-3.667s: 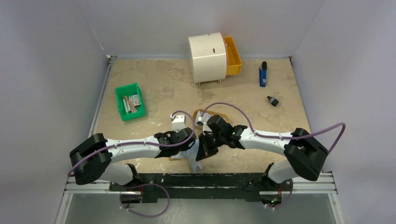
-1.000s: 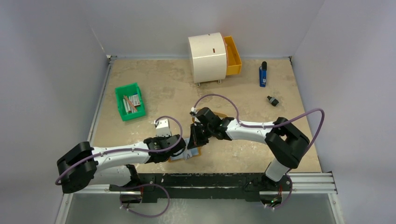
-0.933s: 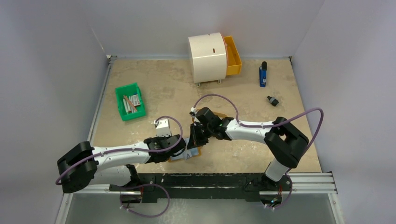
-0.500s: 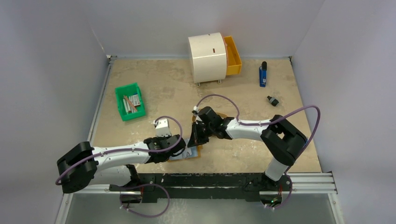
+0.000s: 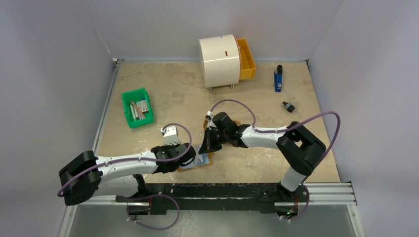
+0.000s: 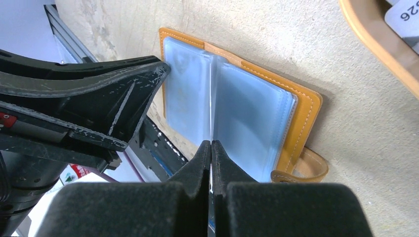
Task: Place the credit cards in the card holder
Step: Adjust the card holder at the center of the board.
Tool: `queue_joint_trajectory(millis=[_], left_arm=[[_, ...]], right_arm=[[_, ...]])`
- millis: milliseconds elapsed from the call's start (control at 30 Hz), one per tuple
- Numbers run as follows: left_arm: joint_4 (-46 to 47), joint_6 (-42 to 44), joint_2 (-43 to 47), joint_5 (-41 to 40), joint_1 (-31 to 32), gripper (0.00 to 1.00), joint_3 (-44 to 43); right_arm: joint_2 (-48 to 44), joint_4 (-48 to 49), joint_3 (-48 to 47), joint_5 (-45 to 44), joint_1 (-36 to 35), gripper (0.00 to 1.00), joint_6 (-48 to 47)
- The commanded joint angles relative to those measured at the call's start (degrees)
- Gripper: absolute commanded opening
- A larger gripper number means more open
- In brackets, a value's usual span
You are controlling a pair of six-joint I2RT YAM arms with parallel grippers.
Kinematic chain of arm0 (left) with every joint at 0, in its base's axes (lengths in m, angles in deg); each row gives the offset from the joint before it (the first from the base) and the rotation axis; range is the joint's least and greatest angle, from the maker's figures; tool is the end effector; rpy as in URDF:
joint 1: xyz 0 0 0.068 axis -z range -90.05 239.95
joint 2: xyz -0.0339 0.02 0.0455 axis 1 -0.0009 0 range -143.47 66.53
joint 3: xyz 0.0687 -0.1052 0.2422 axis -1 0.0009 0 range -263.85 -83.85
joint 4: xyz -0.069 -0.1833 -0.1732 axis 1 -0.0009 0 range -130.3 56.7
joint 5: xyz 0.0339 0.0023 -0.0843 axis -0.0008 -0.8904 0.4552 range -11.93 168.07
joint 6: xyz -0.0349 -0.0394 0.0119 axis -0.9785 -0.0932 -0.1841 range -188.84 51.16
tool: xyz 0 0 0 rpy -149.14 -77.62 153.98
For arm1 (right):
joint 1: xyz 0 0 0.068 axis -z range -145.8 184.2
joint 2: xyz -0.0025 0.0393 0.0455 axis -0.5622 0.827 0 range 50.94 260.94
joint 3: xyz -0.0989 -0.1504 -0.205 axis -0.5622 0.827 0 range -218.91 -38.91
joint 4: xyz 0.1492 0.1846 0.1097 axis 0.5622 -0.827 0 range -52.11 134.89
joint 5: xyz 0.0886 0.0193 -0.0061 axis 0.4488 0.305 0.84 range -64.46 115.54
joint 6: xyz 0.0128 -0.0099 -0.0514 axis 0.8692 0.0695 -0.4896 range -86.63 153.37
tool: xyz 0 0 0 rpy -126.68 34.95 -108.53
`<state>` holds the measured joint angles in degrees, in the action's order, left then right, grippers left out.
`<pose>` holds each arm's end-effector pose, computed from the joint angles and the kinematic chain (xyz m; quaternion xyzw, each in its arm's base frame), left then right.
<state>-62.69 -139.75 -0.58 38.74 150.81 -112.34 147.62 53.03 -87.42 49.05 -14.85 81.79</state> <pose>0.1094 -0.1498 0.1565 -0.1449 0.9152 -0.0290 0.3749 0.2124 0.2665 0.1646 -0.0909 0.8869 0.4327 0.1339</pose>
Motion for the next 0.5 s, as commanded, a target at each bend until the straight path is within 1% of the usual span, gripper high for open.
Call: queue_joint_trajectory(millis=[0,467], left_arm=[[-1.64,-0.62,0.48,-0.89,-0.17,0.15,0.13],[-1.64,-0.72,0.53,-0.66,-0.22,0.14,0.03]], right_arm=[[-1.97,2.94,-0.20,1.25,0.02,0.00,-0.78],[0.99,3.78,-0.40,3.26,0.01,0.00,0.71]])
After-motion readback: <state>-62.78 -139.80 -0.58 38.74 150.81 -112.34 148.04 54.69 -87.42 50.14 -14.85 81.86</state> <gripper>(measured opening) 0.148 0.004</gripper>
